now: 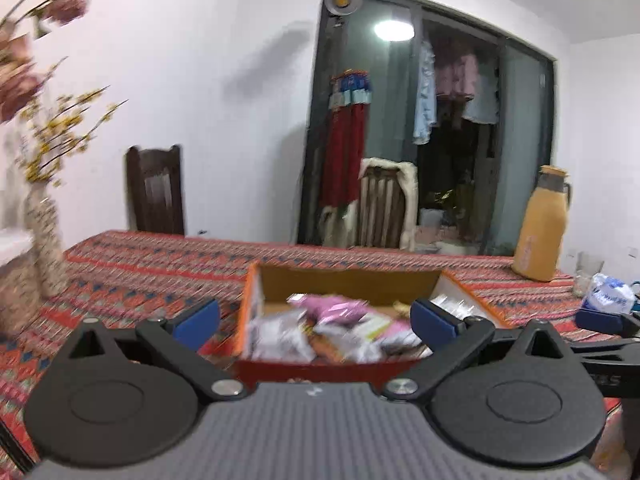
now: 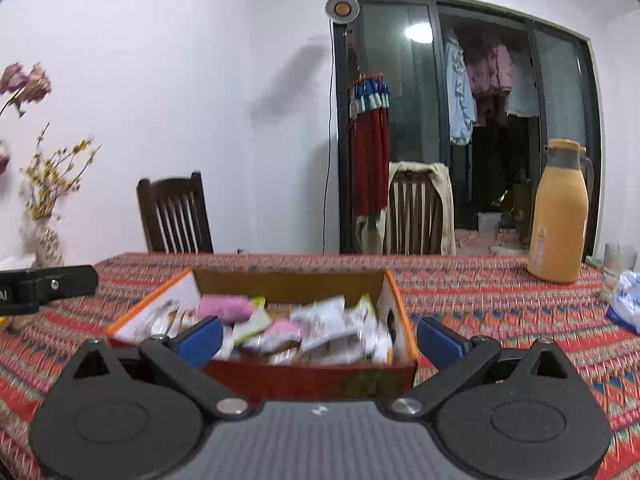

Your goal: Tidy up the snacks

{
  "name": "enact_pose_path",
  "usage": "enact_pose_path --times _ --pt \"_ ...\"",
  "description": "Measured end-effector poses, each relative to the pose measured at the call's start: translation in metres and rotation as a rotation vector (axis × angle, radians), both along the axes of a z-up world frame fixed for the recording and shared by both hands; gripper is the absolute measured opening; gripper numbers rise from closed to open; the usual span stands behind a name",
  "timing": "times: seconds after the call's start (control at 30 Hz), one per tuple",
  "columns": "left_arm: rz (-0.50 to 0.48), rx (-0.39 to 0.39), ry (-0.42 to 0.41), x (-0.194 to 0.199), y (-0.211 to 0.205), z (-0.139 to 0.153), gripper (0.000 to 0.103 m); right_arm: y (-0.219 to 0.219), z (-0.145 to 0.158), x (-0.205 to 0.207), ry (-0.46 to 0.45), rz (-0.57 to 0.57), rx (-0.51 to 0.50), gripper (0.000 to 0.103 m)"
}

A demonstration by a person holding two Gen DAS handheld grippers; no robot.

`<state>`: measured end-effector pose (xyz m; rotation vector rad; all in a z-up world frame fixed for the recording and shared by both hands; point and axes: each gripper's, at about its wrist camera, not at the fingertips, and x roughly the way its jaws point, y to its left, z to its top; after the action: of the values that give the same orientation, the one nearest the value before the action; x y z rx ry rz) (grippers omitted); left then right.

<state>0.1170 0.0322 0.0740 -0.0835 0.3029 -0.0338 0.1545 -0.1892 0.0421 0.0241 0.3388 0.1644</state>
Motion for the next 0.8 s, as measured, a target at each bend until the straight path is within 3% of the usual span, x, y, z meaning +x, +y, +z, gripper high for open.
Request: enact_pose_path --times 0.33,0.8 --pt "0.017 -0.004 0.118 -0.032 0.02 -0.038 0.103 0.003 -0.029 -0.034 0.111 0.006 -0.026 0.103" --pt "-0.036 0.009 0.143 -0.052 0.011 -0.051 0.103 0.003 -0.043 -0.051 0.155 -0.005 -0.027 0.103"
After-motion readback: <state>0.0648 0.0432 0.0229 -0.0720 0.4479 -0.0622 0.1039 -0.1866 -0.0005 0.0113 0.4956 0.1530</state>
